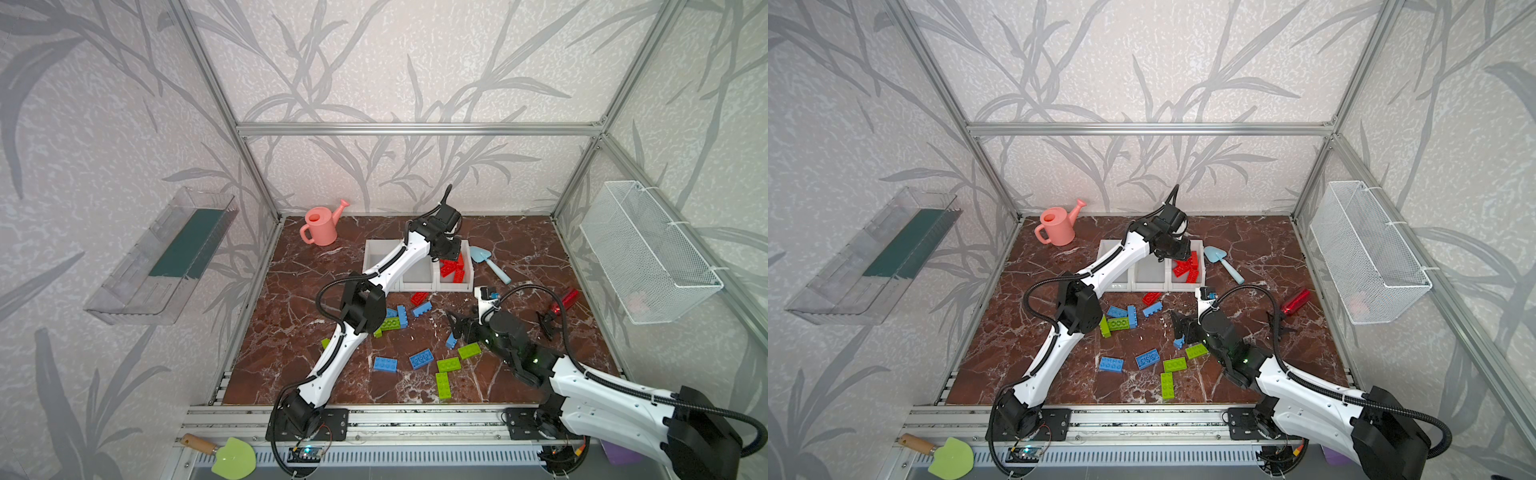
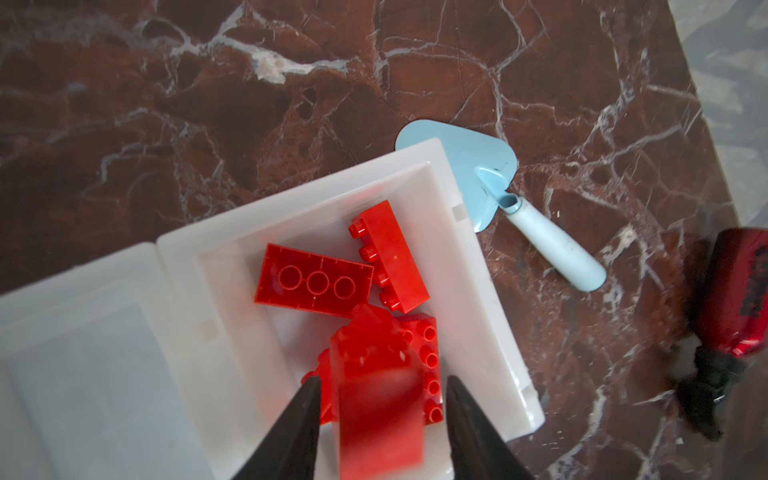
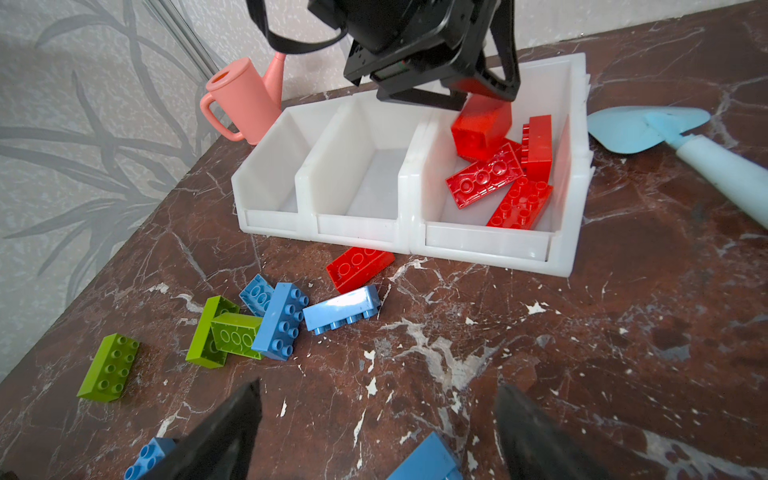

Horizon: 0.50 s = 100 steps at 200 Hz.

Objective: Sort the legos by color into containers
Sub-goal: 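Lift the red brick with the left gripper and drop it into that compartment, then withdraw the left gripper while the right gripper reaches to a red brick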

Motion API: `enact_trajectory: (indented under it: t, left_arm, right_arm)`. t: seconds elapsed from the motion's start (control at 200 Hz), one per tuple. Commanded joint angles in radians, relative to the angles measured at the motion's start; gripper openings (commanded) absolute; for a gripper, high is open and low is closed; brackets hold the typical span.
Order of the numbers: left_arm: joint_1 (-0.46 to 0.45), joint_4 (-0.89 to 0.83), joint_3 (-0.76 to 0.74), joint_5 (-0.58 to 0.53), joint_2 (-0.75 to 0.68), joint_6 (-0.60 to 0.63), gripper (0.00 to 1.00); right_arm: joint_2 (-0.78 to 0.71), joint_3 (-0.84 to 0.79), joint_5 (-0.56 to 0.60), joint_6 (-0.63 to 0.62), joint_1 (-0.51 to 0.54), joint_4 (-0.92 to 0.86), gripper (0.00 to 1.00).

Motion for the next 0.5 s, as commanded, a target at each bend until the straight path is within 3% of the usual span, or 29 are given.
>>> enact_trajectory:
  t: [0.0, 0.105, 0.23, 0.495]
  left_arm:
    - [-0.005, -0.006, 0.029, -0.01, -0.028, 0.019, 0.68]
    - [-0.004, -0.037, 0.028, -0.042, -0.05, 0.016, 0.79]
    - [-0.003, -0.057, -0.015, -0.057, -0.122, 0.009, 0.82]
    - [0.0, 0.168, -0.544, -0.123, -0.523, -0.027, 0.83]
  right_arm:
    - [-0.014, -0.004, 0.008, -0.004, -0.003, 0.016, 0.9]
    - [-0.019, 0.007, -0.002, -0.01, -0.003, 0.001, 0.9]
    - [-0.041, -0.004, -0.022, -0.01, -0.003, 0.013, 0.9]
    - [0.022, 0.124, -0.103, -0.097, -0.003, -0.115, 0.89]
